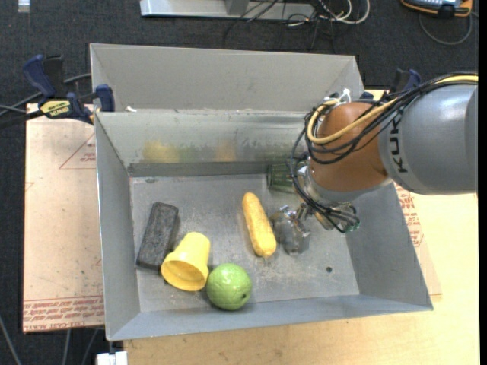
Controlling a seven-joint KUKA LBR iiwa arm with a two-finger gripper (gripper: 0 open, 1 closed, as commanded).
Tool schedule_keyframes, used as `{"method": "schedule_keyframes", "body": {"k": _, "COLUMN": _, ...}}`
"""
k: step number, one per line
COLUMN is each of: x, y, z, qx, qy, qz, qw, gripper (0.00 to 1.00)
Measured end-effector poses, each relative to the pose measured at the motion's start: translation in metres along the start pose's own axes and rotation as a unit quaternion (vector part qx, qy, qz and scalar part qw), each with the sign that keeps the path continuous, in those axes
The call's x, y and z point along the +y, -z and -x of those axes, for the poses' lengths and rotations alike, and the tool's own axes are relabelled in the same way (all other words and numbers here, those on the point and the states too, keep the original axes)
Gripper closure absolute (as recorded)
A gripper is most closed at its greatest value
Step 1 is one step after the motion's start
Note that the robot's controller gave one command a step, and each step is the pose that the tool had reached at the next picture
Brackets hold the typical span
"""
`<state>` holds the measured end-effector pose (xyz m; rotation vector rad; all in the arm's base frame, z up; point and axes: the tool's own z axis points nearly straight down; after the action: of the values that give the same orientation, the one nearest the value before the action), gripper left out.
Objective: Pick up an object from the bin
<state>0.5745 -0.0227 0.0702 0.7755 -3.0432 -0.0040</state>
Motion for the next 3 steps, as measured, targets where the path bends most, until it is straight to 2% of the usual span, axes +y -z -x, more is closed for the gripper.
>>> {"method": "schedule_keyframes", "body": {"k": 1, "x": 0.0, "y": 0.0, "z": 0.0, "qx": -0.0001, "qy": 0.0, "qz": 0.0, "qw": 1.0, "gripper": 0.0}}
{"method": "schedule_keyframes", "body": {"k": 2, "x": 0.0, "y": 0.0, "z": 0.0, "qx": -0.0001, "qy": 0.0, "qz": 0.0, "qw": 1.0, "gripper": 0.0}}
{"method": "schedule_keyframes", "body": {"k": 3, "x": 0.022, "y": 0.0, "z": 0.028, "qx": -0.0006, "qy": -0.022, "qz": -0.001, "qw": 0.9998, "gripper": 0.0}}
